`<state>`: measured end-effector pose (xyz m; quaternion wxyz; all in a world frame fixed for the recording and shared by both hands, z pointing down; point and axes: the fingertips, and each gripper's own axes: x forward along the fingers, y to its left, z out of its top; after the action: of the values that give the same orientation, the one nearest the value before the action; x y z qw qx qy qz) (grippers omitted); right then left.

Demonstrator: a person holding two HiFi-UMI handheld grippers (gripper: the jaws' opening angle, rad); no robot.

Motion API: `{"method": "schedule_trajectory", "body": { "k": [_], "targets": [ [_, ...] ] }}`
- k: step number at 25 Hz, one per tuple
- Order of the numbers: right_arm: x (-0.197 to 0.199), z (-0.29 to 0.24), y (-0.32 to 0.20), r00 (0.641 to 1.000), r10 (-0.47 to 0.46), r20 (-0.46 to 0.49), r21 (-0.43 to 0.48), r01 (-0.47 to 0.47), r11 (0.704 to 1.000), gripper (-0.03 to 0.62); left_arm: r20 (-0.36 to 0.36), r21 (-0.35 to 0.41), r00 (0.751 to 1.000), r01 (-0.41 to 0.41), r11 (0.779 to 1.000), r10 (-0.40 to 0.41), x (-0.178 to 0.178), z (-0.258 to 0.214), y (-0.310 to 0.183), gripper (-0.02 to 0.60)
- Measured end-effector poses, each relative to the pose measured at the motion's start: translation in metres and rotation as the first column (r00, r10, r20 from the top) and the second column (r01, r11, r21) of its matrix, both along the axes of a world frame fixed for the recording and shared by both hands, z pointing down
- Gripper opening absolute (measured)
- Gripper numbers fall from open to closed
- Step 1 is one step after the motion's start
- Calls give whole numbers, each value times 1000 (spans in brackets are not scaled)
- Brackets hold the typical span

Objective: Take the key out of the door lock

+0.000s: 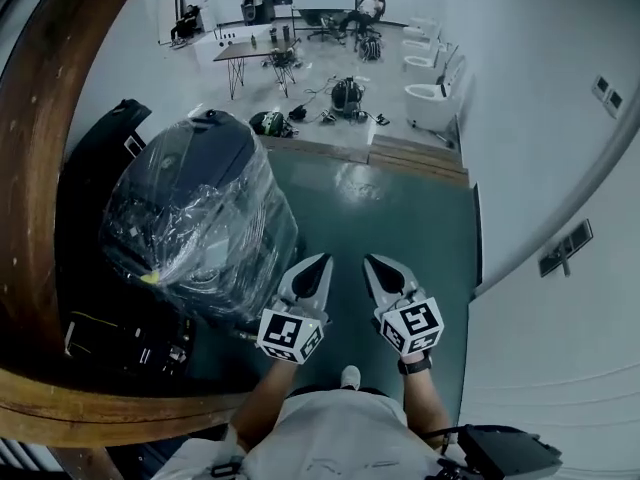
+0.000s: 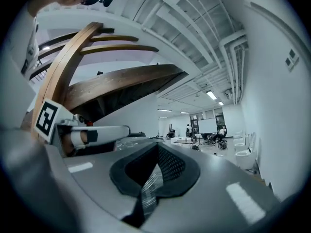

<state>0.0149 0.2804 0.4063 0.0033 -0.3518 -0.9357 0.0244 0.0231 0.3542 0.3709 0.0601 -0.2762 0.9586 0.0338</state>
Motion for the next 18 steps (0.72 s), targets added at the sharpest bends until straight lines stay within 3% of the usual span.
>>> {"method": "schedule_trajectory", "body": {
  "k": [5,10,15,18],
  "targets": [
    [-46,20,-4,999,-10,-47,-4,10,1000,-8,-55,10,998,34,999,-33,-56,14,1,0],
    [-81,28,11,995,-100,-12,68,101,993,-8,-70,-79,997,31,996,-37,-110,39,-10,0],
    [-152,50,-11,998,-13,-54,83,18,996,-6,-177,-121,982,-84,989,62,-201,76,-36,0],
    [-207,50,-40,991,109,-76,72,-104,992,-5,-164,-107,976,-160,981,141,-260,68,-52,0]
  ]
}}
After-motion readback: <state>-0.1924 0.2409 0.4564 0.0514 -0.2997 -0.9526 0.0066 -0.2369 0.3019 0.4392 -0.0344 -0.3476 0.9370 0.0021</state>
